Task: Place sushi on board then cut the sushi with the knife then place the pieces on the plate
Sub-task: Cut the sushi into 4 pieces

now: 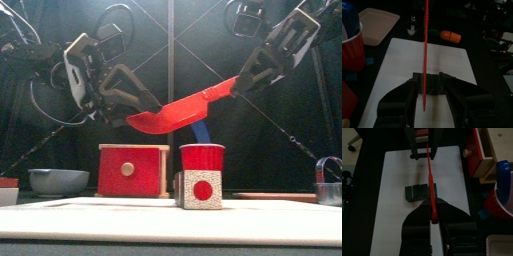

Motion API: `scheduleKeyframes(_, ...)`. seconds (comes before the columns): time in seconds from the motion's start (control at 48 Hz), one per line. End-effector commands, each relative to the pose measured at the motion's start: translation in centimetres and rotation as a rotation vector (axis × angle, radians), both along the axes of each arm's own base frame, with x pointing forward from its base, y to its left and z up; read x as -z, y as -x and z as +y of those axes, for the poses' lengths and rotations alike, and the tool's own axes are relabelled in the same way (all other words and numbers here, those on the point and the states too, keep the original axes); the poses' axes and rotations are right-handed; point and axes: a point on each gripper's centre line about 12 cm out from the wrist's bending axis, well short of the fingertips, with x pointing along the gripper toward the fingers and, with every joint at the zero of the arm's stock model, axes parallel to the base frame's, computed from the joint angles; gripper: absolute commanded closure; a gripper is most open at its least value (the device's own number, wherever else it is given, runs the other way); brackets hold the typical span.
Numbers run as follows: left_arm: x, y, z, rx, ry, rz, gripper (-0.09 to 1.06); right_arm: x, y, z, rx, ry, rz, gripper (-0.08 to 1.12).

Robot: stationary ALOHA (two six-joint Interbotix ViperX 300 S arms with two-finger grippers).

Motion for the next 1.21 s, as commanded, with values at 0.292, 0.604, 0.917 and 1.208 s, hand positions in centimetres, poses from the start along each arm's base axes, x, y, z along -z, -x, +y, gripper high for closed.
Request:
scheduleKeyframes(0.292,-0.2,-0.3,0.0,0.0,-0.002,-0.003,0.45,-0.8,-0.2,0.0,0.007,-0.008,-0.036,0.65)
scheduleKeyframes(0.604,0.7,-0.1,-0.2,0.017,0.002,0.077,0.49,-0.2,0.0,0.1,0.015,-0.031,-0.013,0.65)
scheduleKeyframes(0.917,1.5,0.1,-0.7,0.043,0.005,0.175,0.49,4.0,0.8,1.4,0.006,-0.102,0.164,0.66)
scheduleKeyframes(1.208,2.1,0.0,-0.7,0.055,-0.009,0.193,0.5,6.7,0.6,1.5,-0.01,-0.084,0.275,0.66)
